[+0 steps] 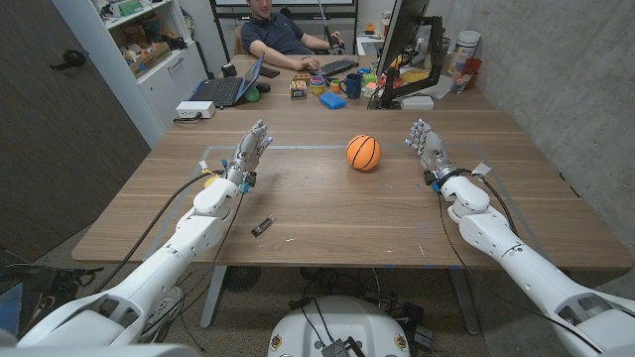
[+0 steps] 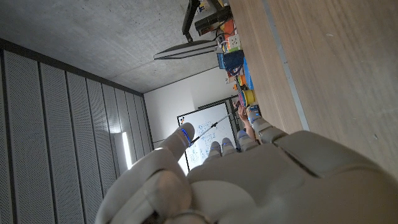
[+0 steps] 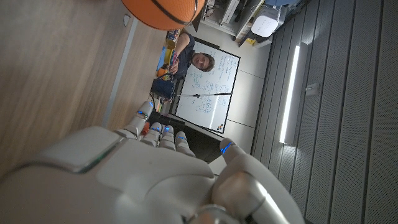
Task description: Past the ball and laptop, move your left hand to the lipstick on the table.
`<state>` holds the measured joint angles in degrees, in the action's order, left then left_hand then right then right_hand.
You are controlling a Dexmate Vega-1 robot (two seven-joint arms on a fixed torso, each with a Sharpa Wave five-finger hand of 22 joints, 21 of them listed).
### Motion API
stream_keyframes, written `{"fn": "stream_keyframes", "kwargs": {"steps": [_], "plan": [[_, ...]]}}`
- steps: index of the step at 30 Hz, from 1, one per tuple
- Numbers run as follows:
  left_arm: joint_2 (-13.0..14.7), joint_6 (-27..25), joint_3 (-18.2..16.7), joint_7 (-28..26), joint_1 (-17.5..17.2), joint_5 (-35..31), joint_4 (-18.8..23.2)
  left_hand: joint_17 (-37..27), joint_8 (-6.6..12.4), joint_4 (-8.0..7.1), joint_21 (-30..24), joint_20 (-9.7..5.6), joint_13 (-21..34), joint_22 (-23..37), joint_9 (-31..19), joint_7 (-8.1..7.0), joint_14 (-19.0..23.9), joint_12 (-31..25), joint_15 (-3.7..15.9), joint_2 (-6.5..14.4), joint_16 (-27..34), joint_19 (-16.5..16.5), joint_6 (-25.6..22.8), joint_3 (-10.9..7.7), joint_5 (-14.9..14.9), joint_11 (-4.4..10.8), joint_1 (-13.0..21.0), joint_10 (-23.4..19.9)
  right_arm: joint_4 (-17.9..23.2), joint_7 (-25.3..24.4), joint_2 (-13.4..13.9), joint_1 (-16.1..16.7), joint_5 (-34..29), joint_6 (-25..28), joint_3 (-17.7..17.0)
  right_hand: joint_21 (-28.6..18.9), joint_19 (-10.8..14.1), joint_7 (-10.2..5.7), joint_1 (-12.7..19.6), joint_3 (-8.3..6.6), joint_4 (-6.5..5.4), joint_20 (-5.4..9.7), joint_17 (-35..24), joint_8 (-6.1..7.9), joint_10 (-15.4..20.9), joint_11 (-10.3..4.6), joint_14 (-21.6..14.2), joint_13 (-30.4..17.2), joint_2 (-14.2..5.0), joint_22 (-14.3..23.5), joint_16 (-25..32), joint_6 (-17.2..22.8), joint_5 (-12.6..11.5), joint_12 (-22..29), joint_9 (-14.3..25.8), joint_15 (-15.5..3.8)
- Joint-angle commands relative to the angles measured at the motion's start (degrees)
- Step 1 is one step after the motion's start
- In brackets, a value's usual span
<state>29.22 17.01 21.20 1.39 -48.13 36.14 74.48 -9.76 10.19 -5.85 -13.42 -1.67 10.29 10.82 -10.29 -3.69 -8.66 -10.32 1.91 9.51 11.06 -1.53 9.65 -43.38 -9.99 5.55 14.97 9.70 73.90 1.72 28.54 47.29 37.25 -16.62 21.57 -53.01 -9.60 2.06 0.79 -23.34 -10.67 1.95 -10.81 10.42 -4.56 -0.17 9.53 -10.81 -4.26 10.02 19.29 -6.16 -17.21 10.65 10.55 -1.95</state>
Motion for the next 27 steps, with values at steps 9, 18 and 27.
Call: {"fn": "stream_keyframes", "kwargs": {"steps": [9, 18, 27], "plan": [[1.63, -0.49, 1.81, -5.32, 0.99, -6.60, 2.59, -0.37, 0.74, -1.03, -0.45, 0.41, 0.13, 0.29, -0.19, -1.25, 0.12, -0.65, 1.00, 0.93, 0.73, -0.89, 0.59, 0.00, -0.28, 0.71, -0.51, 0.32, -0.17, -0.85, -0.20, -0.16, -1.47, -1.95, -0.12, -0.56, -11.18, 0.01, 0.28, -0.21, -0.01, 1.12, -0.29, 0.30, -0.48, -0.06, 4.98, -0.15, -5.68, 0.21, 0.16, -0.55, -0.41, 0.33, 0.21, -0.37], [5.35, 1.79, 0.83, -3.19, -1.55, -7.66, 9.39, -0.16, 1.47, -0.95, -0.60, 1.73, 0.08, 0.19, -0.14, -3.42, 2.52, -1.32, 0.01, -0.36, 1.09, -2.14, -2.56, 0.17, -0.14, 1.96, -1.54, -2.71, 0.31, -0.75, 0.07, 0.56, -1.13, -1.93, -0.30, -0.42, -11.15, 0.01, 0.18, -0.03, -0.03, 1.14, -0.31, 0.31, -0.49, -0.18, 4.93, -0.15, -5.54, 0.21, 0.15, -0.54, -0.37, 0.35, 0.20, -0.45], [9.92, 2.25, -0.68, -1.37, -4.89, -8.52, 15.82, -0.10, 1.20, 0.02, -0.18, 2.76, 0.07, 0.07, -0.15, -6.11, 3.71, -1.11, 0.28, -2.56, 0.99, -1.99, -3.25, 1.29, -0.20, 2.41, -2.34, -3.98, 0.89, -1.39, 0.24, 1.16, -1.08, -0.94, -0.17, -0.26, -11.12, 0.06, 0.04, 0.23, -0.04, 1.30, -0.33, 0.35, -0.38, -0.04, 4.89, -0.15, -5.35, 0.21, 0.12, -0.46, -0.31, 0.41, 0.19, -0.48]]}}
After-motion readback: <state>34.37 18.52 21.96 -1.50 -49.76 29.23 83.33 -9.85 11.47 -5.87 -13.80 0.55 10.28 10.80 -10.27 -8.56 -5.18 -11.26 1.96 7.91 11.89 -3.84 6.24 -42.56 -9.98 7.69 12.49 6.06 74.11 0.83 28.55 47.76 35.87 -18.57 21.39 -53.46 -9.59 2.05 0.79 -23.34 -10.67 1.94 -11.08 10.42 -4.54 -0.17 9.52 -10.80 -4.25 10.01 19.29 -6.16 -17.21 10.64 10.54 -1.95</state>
